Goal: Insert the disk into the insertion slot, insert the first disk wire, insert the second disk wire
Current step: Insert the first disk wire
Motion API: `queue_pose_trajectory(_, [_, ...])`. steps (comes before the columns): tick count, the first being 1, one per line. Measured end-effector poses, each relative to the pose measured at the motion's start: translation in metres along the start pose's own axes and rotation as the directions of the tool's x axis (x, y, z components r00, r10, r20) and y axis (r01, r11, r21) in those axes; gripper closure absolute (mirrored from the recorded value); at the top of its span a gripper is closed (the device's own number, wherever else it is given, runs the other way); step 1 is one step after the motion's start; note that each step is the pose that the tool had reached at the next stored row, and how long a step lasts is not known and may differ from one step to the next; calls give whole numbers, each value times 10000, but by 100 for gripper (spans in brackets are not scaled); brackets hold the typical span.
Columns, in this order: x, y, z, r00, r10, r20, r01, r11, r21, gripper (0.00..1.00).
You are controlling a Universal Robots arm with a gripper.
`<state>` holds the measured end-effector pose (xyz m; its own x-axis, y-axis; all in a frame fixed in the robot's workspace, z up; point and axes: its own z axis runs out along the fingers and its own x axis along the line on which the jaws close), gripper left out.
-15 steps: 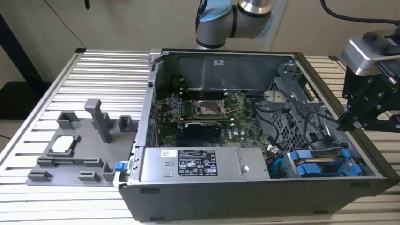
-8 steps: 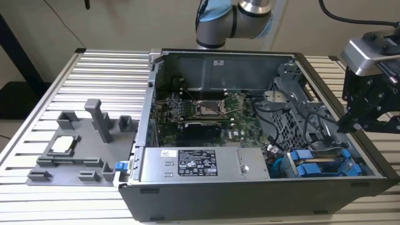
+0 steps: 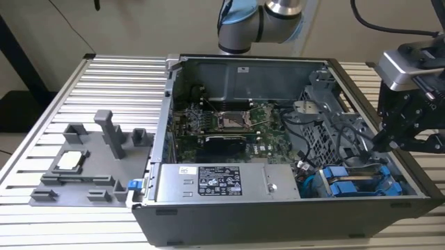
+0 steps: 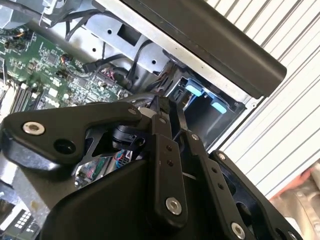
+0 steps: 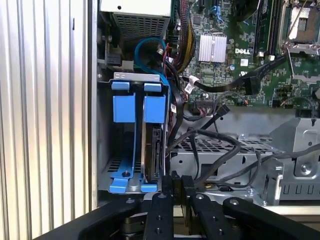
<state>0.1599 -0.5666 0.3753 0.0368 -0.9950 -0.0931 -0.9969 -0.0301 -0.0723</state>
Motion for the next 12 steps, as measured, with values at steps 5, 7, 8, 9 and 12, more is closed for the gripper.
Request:
queue_pose_trajectory(5, [4, 4, 34, 10000, 35, -4, -35, 9996, -265, 81])
queue_pose_trajectory(7, [14, 6, 64, 10000, 42, 3, -41, 9996, -269, 81])
queue_pose_trajectory(8, [26, 7, 78, 10000, 43, 13, -43, 9996, -269, 81])
queue_pose_trajectory(9, [41, 8, 90, 10000, 44, 25, -43, 9996, -269, 81])
queue_pose_trajectory(12, [88, 12, 125, 10000, 46, 68, -44, 9996, -267, 81])
